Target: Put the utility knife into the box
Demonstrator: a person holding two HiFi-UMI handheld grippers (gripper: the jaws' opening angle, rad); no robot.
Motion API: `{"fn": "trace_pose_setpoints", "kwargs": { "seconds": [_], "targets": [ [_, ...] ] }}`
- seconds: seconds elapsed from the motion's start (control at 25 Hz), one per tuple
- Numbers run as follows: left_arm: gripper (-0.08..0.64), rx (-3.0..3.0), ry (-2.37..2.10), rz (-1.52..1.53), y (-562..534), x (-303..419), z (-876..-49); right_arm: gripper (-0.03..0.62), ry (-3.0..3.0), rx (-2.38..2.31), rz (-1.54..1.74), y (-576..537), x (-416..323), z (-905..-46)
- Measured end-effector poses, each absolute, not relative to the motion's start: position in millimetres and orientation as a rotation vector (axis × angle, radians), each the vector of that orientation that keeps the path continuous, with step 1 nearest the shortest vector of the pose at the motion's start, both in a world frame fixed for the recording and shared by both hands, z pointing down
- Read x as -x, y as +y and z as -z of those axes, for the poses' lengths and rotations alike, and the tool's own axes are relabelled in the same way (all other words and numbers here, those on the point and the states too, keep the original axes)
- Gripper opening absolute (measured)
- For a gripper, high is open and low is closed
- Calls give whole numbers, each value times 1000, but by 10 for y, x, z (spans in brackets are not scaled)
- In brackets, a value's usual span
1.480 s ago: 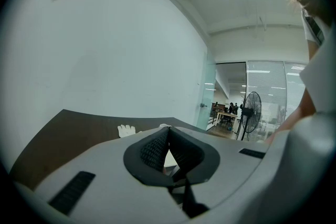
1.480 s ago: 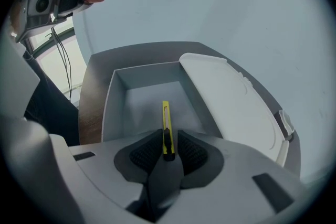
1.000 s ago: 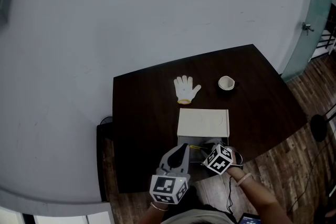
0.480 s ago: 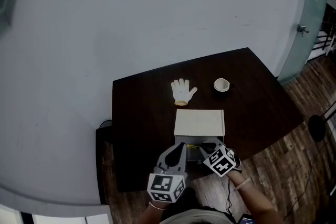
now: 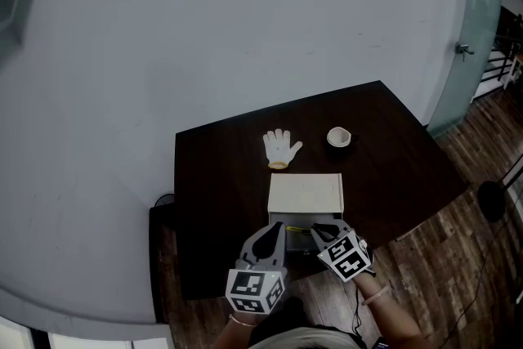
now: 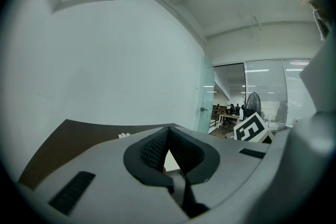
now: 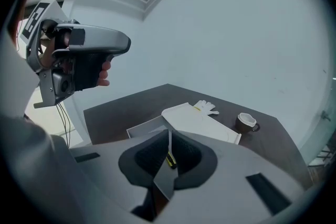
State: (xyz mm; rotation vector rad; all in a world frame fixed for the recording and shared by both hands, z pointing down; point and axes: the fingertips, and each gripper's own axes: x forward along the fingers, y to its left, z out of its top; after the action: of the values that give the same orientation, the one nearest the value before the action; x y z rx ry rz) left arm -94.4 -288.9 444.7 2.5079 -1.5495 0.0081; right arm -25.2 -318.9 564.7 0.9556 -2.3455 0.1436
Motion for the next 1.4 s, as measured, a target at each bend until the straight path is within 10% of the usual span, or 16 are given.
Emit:
{"fn": "trace_pose_setpoints", "kwargs": {
  "seconds": [1.4],
  "targets": [
    [18,-2561,-1603,-12,-2039,343,-4082,8,-2629,-1195,-133,-2170,-381,-4437]
  ]
}}
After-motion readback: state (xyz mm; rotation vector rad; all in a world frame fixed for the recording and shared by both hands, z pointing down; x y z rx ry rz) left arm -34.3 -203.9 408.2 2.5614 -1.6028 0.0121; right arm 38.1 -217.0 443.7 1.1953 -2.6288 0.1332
